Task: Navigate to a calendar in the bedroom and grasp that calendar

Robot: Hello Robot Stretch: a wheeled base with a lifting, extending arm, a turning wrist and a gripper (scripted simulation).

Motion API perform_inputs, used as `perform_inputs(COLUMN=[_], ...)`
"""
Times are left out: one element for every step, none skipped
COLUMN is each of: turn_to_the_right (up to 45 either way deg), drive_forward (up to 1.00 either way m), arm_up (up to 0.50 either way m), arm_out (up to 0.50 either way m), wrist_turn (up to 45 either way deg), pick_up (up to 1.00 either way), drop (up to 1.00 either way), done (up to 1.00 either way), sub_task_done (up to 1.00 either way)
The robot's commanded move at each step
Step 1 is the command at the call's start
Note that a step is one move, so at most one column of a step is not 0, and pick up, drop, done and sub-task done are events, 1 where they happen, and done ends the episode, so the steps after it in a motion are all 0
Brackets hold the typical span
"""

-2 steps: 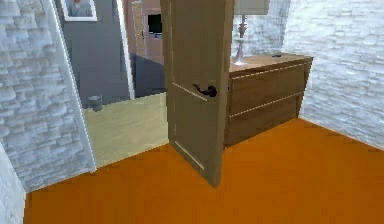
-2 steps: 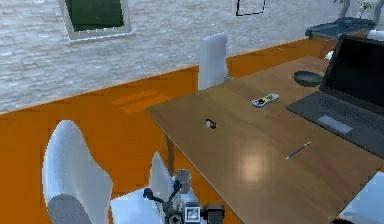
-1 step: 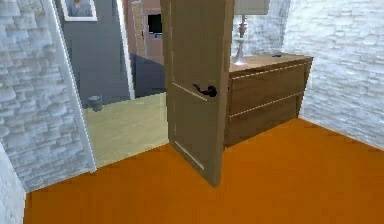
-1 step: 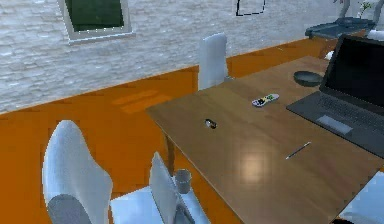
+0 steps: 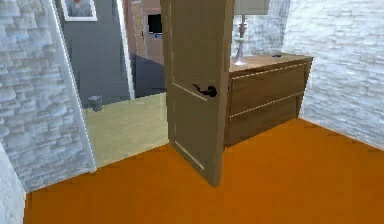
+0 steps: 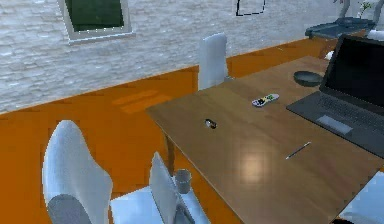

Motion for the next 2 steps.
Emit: perform_inputs(turn_to_the_right=[0.0, 0.0], drive_forward=[0.0, 0.0], arm_up=[0.1, 0.0], arm_out=[0.0, 0.0], wrist_turn=[0.0, 0.0], pick_up=[0.0, 0.0], drop=[0.0, 0.0], done=[0.0, 1.0], sub_task_done=[0.0, 0.0])
